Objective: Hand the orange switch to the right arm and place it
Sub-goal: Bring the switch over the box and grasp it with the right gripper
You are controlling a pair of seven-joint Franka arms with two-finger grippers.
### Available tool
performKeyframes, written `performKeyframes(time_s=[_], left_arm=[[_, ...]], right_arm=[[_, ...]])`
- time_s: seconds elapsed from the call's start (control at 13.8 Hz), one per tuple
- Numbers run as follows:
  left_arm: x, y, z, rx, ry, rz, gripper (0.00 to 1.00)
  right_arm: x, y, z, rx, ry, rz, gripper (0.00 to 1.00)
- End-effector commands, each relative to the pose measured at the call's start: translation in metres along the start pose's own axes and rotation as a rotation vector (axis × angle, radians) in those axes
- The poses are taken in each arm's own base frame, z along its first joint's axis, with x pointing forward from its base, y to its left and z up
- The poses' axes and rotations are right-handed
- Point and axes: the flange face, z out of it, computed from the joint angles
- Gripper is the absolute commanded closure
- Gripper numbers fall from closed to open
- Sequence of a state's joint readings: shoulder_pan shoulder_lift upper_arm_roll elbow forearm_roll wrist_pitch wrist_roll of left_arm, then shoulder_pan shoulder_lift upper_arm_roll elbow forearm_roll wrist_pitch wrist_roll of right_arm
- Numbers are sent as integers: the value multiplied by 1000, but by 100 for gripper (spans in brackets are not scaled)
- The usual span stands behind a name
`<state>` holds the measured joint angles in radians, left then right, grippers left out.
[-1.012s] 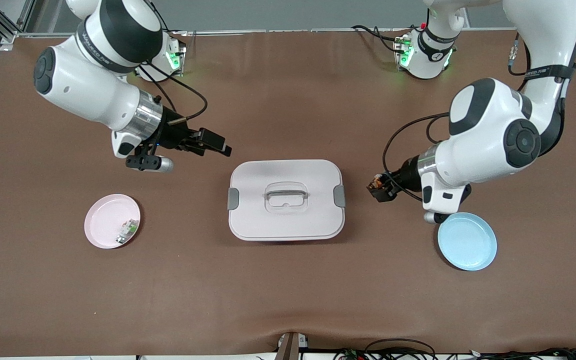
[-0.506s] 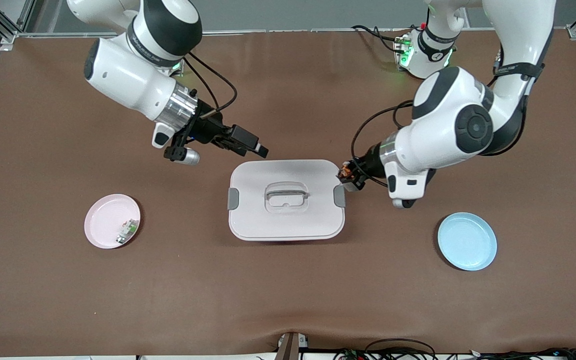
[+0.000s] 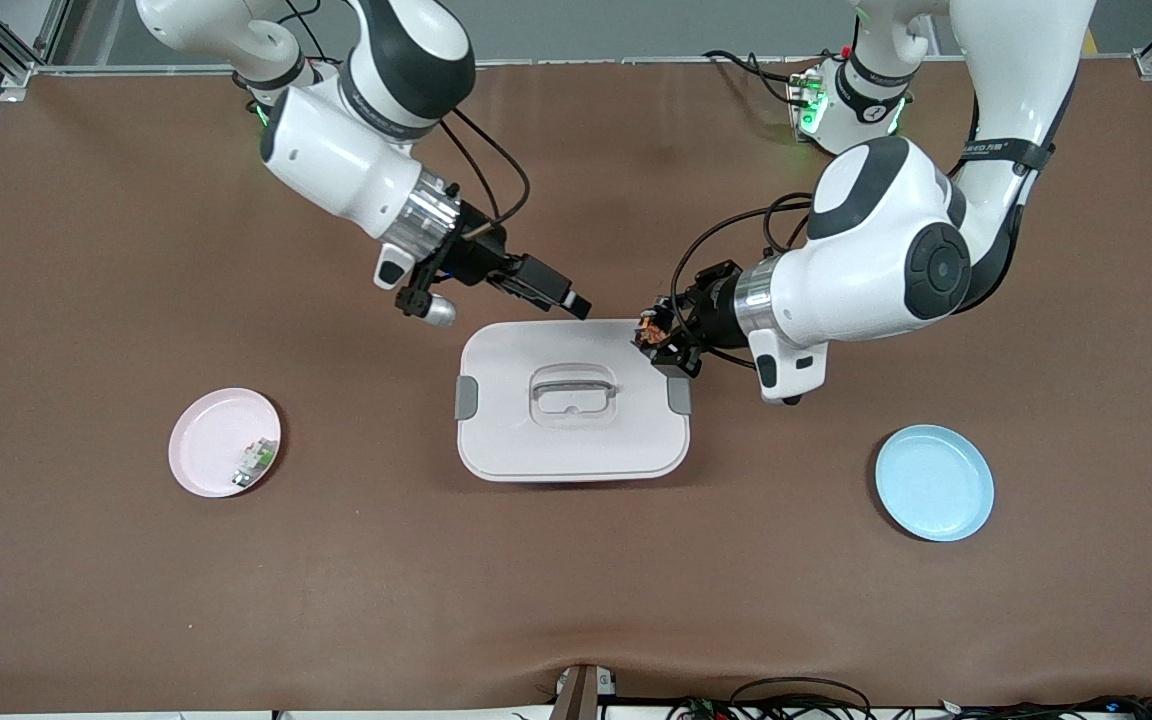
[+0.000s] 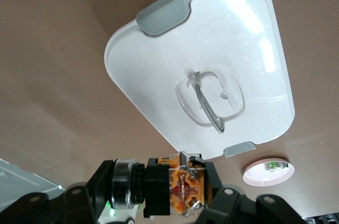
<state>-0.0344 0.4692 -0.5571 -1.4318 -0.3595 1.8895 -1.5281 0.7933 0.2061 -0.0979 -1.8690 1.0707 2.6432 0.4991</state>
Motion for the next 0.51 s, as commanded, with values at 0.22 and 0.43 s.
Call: performKeyframes(time_s=[0.22, 0.43], left_arm=[[-7, 9, 6, 1, -55, -58, 100], [-9, 13, 14, 4, -65, -95, 100]], right_arm=[[-6, -28, 10, 43, -23, 73, 0], [-9, -42, 7, 67, -26, 62, 0]])
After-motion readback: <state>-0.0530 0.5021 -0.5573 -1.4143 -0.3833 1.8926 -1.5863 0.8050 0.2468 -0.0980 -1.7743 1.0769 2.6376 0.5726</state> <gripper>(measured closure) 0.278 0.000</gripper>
